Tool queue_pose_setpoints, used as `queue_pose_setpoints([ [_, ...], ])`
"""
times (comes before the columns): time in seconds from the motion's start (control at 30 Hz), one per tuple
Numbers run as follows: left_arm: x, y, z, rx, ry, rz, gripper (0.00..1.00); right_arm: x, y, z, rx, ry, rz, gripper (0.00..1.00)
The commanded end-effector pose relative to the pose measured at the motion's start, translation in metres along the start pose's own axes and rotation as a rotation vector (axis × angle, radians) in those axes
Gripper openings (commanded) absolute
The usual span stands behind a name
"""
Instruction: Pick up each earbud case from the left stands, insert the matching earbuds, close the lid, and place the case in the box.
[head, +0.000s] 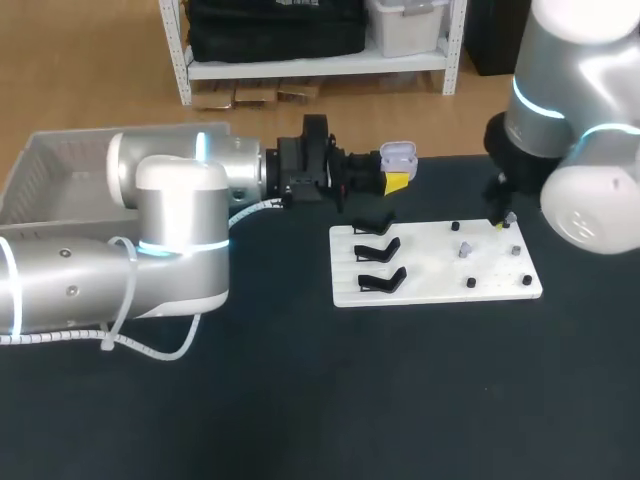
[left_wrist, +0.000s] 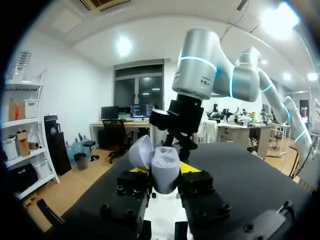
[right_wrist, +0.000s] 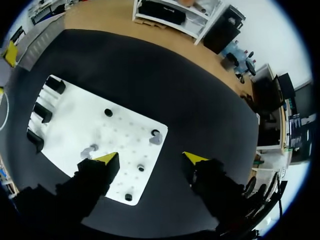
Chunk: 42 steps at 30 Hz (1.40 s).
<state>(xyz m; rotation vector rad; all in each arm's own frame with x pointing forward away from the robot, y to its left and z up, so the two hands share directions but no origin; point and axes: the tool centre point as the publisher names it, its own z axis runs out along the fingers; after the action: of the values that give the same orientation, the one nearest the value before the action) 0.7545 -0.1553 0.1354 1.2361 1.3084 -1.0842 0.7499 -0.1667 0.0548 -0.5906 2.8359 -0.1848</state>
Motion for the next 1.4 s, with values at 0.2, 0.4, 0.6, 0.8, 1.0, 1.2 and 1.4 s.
queue_pose_setpoints([
  [0.2,0.002,0.000,0.000,-0.003,-0.007,0.004,0.00,-0.011,-0.005,0.019,-0.012,0.058,0.006,0.48],
  [0.4,0.002,0.000,0.000,-0.003,-0.007,0.004,0.00,-0.010,-0.006,0.027,-0.017,0.070,0.011,0.47],
  [0.6,0.002,0.000,0.000,-0.003,-0.007,0.004,0.00,-0.009,-0.005,0.034,-0.026,0.079,0.022,0.46],
  [0.8,0.002,0.000,0.000,-0.003,-0.007,0.004,0.00,-0.009,-0.007,0.036,-0.025,0.084,0.037,0.43],
  [1.0,0.002,0.000,0.000,-0.003,-0.007,0.004,0.00,-0.013,-0.006,0.035,-0.025,0.082,0.056,0.38],
  [1.2,0.002,0.000,0.000,-0.003,-0.007,0.004,0.00,-0.014,-0.005,0.034,-0.029,0.081,0.075,0.37],
  [1.4,0.002,0.000,0.000,-0.003,-0.007,0.004,0.00,-0.015,-0.005,0.034,-0.028,0.086,0.089,0.33],
])
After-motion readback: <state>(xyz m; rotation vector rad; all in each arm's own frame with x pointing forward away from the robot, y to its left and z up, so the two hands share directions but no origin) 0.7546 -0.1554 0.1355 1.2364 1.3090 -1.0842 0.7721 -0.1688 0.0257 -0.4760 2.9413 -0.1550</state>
